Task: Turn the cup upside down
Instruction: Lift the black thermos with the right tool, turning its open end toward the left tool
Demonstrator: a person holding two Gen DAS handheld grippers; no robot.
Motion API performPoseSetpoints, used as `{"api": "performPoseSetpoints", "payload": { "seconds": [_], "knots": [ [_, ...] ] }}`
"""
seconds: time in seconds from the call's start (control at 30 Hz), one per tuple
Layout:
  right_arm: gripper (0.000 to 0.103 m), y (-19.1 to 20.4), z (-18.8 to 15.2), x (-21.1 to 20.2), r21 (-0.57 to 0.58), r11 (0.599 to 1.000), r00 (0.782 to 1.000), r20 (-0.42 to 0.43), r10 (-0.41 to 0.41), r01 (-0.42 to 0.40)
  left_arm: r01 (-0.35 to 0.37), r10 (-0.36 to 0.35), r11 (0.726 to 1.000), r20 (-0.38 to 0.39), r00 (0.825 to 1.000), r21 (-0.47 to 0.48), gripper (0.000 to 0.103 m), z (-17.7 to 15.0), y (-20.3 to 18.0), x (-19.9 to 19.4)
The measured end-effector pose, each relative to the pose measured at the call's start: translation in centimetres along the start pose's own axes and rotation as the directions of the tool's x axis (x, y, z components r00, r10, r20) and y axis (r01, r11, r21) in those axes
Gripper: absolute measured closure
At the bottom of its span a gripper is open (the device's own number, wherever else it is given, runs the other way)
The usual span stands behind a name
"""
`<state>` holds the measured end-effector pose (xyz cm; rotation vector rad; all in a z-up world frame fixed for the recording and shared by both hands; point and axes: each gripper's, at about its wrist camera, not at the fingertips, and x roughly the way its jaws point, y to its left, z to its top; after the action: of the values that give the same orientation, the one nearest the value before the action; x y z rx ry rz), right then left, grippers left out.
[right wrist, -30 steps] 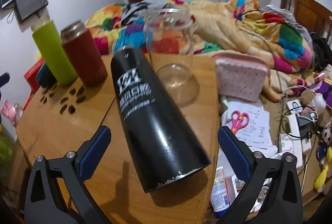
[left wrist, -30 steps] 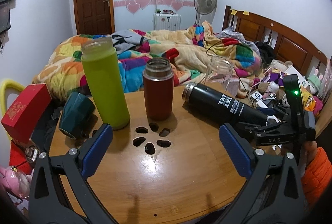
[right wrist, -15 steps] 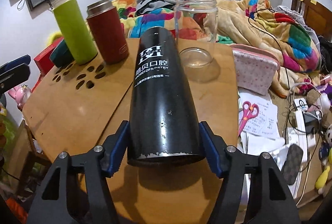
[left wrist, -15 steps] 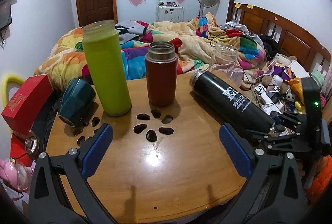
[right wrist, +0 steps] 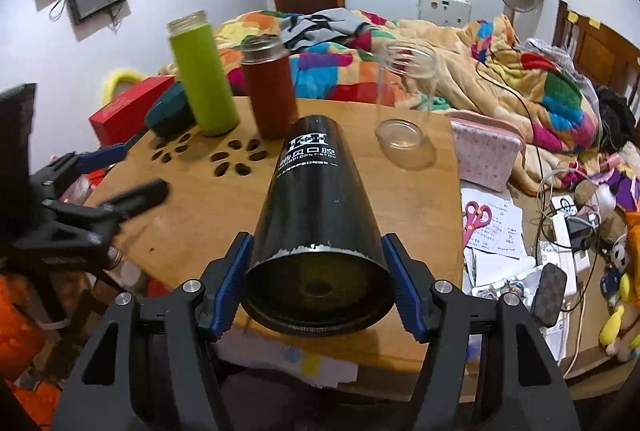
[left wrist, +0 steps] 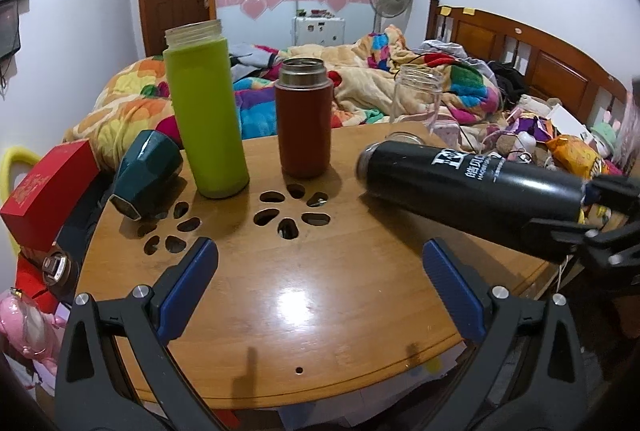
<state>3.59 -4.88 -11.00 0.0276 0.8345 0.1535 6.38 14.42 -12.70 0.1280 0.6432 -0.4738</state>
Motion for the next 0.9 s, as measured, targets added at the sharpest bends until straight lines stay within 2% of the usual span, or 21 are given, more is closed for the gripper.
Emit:
{"api": "performPoseSetpoints", "payload": {
  "seconds": [0.13, 0.4, 0.67, 0.73, 0.77, 0.9],
  "knots": [
    [0.042, 1.5, 0.3, -1.0, -0.043, 0.999, 1.000, -0.015, 0.021, -0.022, 0.007, -0.009, 0.999, 0.046, 0.999, 0.046, 0.000, -1.0, -0.9, 0.4],
    [0.042, 3.8, 1.5, -2.0, -0.138, 0.989, 0.997, -0.056, 0.051, -0.058, -0.026, 0.005, 0.985, 0.123, 0.992, 0.171, 0.000, -2.4, -2.4, 1.7],
    [0.042, 5.3, 2.1, -2.4, -0.211, 0.975, 0.996, -0.055, 0.065, -0.076, -0.019, -0.037, 0.961, 0.197, 0.980, 0.275, 0.000, -2.7, -4.3, 1.6],
    [0.042, 5.7, 2.1, -2.4, -0.229, 0.970, 0.996, -0.056, 0.073, -0.084, -0.020, -0.046, 0.956, 0.218, 0.975, 0.292, 0.002, -2.6, -4.8, 1.4],
    [0.042, 5.9, 2.1, -2.4, -0.239, 0.967, 0.996, -0.056, 0.075, -0.086, -0.014, -0.058, 0.953, 0.227, 0.972, 0.302, 0.006, -2.5, -5.1, 1.4],
    [0.042, 6.5, 2.0, -2.5, -0.274, 0.957, 0.995, -0.061, 0.083, -0.097, 0.024, -0.095, 0.953, 0.225, 0.970, 0.301, 0.008, -2.2, -4.9, 1.4]
  ]
}}
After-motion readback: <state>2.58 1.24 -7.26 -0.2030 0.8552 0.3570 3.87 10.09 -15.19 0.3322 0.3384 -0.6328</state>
